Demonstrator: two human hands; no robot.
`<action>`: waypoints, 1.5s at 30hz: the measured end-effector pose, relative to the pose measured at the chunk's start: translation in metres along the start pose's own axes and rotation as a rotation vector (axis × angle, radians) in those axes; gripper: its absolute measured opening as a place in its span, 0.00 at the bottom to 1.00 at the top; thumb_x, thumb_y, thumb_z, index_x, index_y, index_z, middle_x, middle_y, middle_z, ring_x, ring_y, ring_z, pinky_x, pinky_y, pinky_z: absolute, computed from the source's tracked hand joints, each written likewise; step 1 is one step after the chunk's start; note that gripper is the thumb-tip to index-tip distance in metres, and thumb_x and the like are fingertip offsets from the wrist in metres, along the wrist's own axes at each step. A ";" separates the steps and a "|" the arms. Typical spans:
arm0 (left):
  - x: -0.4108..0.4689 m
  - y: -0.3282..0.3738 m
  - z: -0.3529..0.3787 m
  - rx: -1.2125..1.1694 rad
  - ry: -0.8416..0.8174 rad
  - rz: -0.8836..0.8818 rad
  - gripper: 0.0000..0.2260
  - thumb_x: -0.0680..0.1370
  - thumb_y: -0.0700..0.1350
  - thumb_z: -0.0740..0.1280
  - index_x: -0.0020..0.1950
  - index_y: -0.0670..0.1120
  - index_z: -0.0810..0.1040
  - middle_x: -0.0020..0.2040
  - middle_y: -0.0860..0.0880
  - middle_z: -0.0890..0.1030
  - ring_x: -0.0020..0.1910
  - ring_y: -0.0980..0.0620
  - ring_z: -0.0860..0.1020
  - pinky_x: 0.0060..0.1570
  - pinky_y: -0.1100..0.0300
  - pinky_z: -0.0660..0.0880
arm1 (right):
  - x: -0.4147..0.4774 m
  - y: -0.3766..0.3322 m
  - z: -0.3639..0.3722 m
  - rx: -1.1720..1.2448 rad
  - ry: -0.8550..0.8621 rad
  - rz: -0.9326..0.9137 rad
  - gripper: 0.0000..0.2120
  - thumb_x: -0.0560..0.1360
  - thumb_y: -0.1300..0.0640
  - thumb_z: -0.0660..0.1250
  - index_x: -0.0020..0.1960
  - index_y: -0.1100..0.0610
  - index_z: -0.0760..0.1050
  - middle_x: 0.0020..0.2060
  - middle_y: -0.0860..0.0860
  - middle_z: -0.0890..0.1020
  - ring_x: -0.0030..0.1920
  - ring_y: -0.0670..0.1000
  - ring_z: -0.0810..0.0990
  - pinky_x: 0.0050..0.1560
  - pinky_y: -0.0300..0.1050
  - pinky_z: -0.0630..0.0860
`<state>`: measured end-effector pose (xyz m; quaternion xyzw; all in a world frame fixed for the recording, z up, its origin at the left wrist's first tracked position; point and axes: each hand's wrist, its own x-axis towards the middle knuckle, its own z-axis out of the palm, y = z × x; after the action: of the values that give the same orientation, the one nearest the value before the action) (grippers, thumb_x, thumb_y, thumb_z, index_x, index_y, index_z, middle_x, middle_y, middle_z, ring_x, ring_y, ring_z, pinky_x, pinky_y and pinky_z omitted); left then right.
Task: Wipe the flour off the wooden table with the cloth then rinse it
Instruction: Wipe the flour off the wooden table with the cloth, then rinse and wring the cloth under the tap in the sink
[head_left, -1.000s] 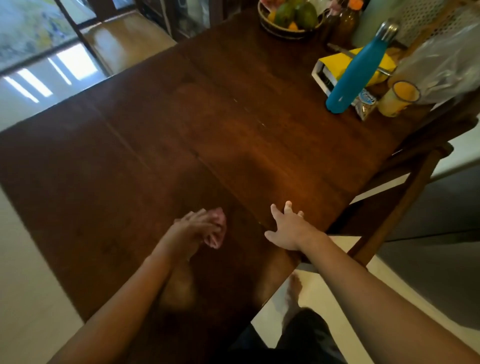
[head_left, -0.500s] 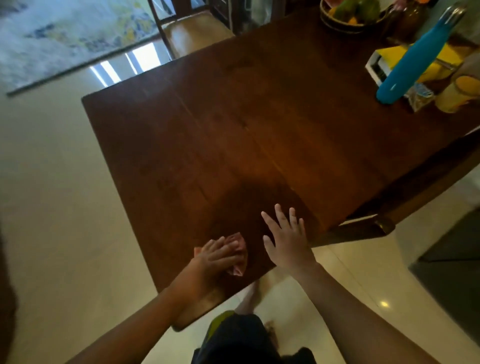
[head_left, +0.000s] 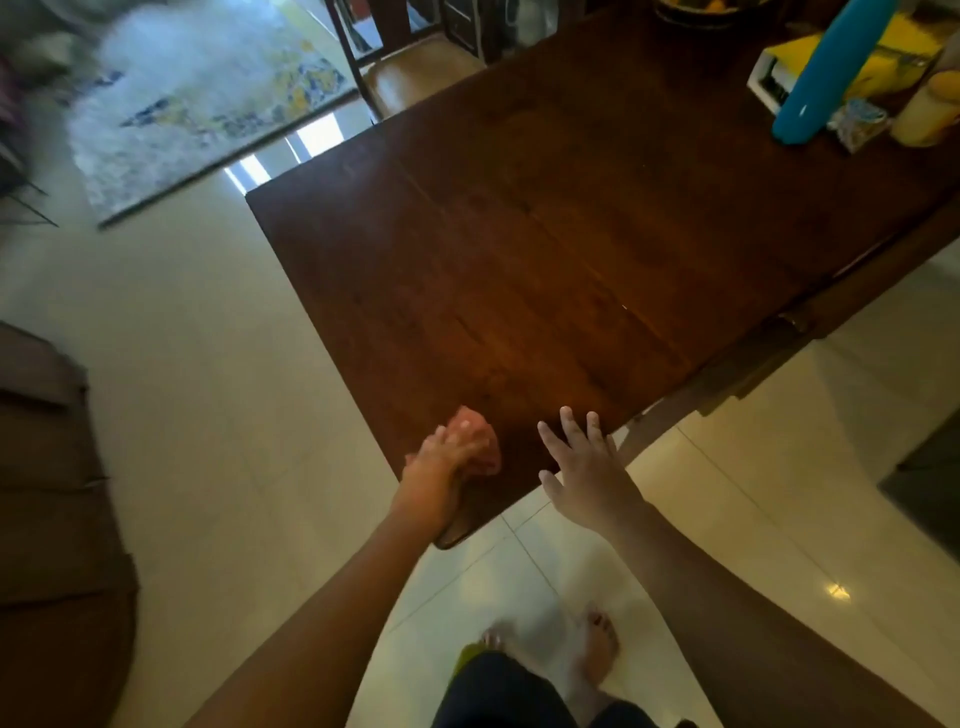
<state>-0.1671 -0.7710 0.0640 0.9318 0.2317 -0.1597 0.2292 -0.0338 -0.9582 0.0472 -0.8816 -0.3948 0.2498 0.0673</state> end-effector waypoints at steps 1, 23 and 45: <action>-0.011 0.004 0.005 0.101 -0.061 0.097 0.25 0.81 0.41 0.63 0.75 0.62 0.67 0.81 0.54 0.55 0.79 0.45 0.53 0.75 0.41 0.55 | -0.002 -0.006 0.003 0.012 0.004 0.012 0.32 0.84 0.44 0.57 0.83 0.47 0.48 0.83 0.53 0.46 0.81 0.63 0.42 0.78 0.61 0.53; -0.184 0.257 -0.032 -0.832 -0.264 0.665 0.16 0.79 0.50 0.67 0.64 0.63 0.71 0.56 0.63 0.79 0.53 0.64 0.81 0.51 0.65 0.79 | -0.343 -0.020 -0.080 1.449 0.729 0.439 0.16 0.79 0.46 0.68 0.65 0.46 0.76 0.56 0.44 0.85 0.56 0.47 0.84 0.57 0.45 0.81; -0.426 0.779 0.248 -0.644 -1.069 0.913 0.11 0.76 0.43 0.73 0.59 0.47 0.81 0.49 0.48 0.86 0.48 0.51 0.85 0.44 0.61 0.80 | -0.871 0.285 -0.015 1.185 1.609 0.959 0.08 0.73 0.62 0.76 0.51 0.58 0.82 0.44 0.56 0.86 0.43 0.53 0.84 0.45 0.45 0.81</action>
<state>-0.1792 -1.6612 0.3019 0.6185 -0.2827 -0.4023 0.6129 -0.3285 -1.7861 0.3078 -0.6764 0.3283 -0.2461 0.6117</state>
